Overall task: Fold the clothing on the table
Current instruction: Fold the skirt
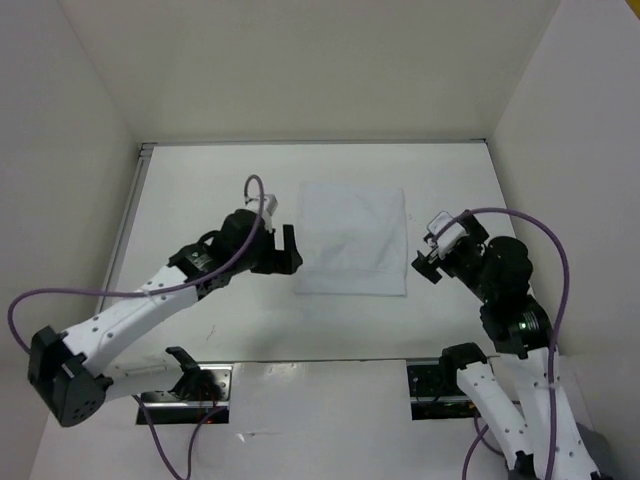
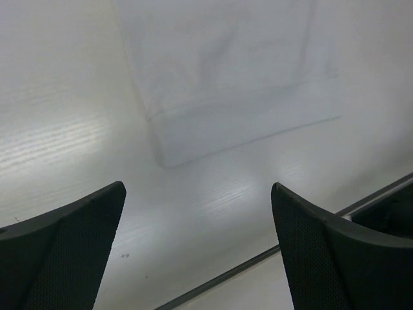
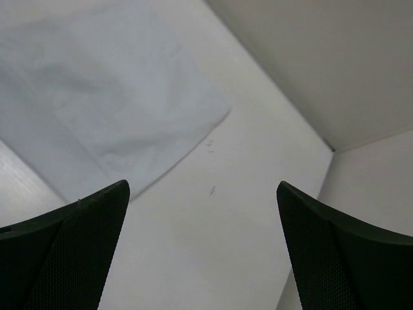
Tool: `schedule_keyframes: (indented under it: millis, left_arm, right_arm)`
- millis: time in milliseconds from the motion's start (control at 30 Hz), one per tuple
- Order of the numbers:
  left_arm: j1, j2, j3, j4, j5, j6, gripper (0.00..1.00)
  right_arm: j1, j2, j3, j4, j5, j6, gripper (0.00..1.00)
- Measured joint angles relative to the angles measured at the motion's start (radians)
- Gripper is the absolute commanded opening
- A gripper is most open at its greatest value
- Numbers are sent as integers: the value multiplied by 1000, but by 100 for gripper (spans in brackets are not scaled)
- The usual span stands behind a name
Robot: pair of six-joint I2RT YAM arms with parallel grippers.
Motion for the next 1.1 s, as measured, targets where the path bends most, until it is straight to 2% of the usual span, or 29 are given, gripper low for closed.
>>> schedule_keyframes:
  millis: [67, 167, 233, 300, 400, 433, 467, 600, 767, 867, 933, 967, 1000, 1033, 1100]
  left_arm:
    - [0, -88, 27, 5, -9, -3, 100]
    - [1, -135, 55, 33, -1, -12, 100]
    - [0, -113, 50, 49, 21, -30, 100]
    - [0, -48, 30, 60, 47, -38, 100]
    - [-1, 113, 5, 54, 114, -50, 100]
    - [0, 165, 7, 43, 145, -48, 100]
    - [2, 212, 11, 31, 173, -42, 98]
    - [10, 319, 52, -21, 272, 1, 96]
    - [30, 343, 66, -28, 359, 36, 94]
    - [45, 371, 66, -19, 381, 50, 87]
    - [56, 401, 65, -3, 388, 50, 82]
    - [60, 418, 65, 7, 391, 49, 73]
    - [65, 429, 65, 16, 393, 43, 69]
    - [69, 437, 65, 26, 393, 38, 63]
    - [78, 441, 73, 37, 391, 24, 53]
  right_arm:
    - [-10, -81, 2, 18, 3, 13, 99]
    - [-18, -20, 10, 9, 11, 60, 99]
    - [-22, 124, 40, -25, 29, 96, 99]
    - [-24, 338, 126, -85, 41, 148, 99]
    - [-64, 669, 284, -163, -16, 224, 97]
    - [-89, 751, 316, -184, -54, 247, 90]
    - [-115, 813, 330, -203, -90, 265, 88]
    - [-179, 929, 331, -284, -140, 334, 88]
    - [-193, 968, 331, -320, -164, 367, 87]
    - [-193, 1022, 332, -328, -179, 372, 74]
    - [-193, 1077, 333, -335, -189, 372, 55]
    - [-193, 1108, 335, -337, -193, 372, 49]
    - [-193, 1140, 338, -340, -202, 372, 35]
    - [-193, 1162, 342, -341, -209, 368, 29]
    - [-193, 1190, 345, -342, -226, 371, 29]
